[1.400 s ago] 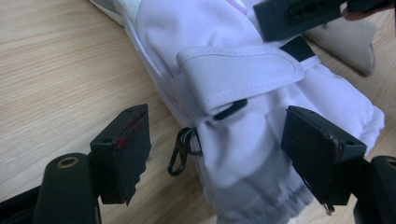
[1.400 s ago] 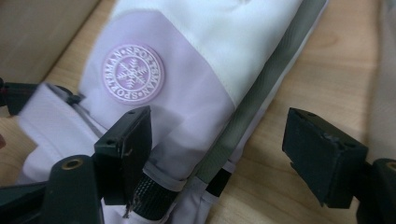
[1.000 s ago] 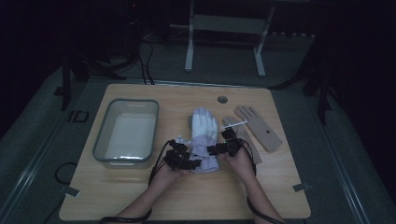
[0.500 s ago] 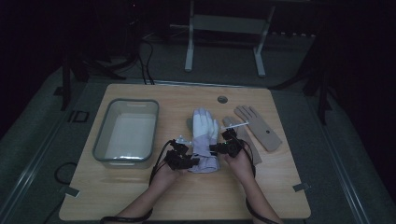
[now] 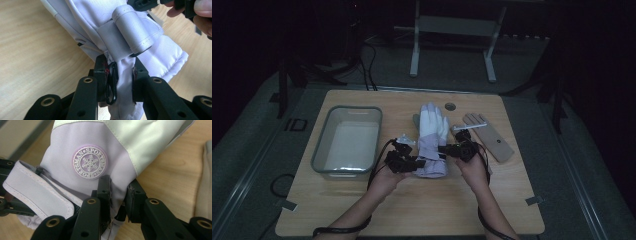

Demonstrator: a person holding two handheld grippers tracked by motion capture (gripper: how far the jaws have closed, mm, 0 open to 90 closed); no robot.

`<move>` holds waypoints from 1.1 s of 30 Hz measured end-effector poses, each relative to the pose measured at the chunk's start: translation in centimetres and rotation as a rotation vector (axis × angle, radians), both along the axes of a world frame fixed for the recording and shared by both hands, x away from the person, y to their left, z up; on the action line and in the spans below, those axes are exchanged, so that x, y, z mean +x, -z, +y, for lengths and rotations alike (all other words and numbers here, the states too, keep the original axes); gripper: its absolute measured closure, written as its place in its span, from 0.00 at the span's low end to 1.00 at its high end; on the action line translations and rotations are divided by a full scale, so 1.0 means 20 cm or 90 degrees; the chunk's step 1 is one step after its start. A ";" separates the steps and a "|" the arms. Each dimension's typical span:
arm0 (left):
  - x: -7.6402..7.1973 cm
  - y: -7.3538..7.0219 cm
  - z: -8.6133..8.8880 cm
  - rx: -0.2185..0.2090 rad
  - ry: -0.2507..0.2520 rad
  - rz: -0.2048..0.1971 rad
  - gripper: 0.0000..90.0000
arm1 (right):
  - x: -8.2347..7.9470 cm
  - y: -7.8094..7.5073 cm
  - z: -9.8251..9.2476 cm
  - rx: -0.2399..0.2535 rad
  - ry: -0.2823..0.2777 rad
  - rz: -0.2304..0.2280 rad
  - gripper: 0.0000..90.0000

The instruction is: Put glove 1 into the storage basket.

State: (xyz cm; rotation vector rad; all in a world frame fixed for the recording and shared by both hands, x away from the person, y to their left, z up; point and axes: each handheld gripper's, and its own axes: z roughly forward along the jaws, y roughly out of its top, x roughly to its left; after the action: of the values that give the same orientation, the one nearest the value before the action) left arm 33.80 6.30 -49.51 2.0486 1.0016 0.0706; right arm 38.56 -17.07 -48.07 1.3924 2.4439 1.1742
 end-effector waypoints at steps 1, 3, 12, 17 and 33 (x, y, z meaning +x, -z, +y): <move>0.00 -0.02 0.01 0.001 0.003 -0.004 0.81 | 0.00 -0.02 0.01 0.000 -0.002 -0.007 0.84; 0.00 -0.04 0.02 -0.001 0.001 -0.008 0.81 | 0.00 -0.05 0.02 0.002 -0.003 -0.014 0.84; -0.01 -0.14 0.13 -0.006 -0.008 -0.025 0.81 | 0.01 -0.16 0.11 0.005 -0.026 -0.036 0.84; -0.03 -0.17 0.23 -0.013 -0.015 -0.029 0.81 | 0.01 -0.20 0.19 0.007 -0.045 -0.044 0.84; -0.09 -0.27 0.52 0.012 -0.048 -0.039 0.81 | 0.04 -0.27 0.52 0.012 -0.100 -0.052 0.84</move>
State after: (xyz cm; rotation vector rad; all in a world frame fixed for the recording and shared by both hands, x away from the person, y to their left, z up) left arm 32.08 16.69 -44.16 2.0124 1.0437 0.1824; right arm 39.39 -6.74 -42.60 1.1491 2.5304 1.2617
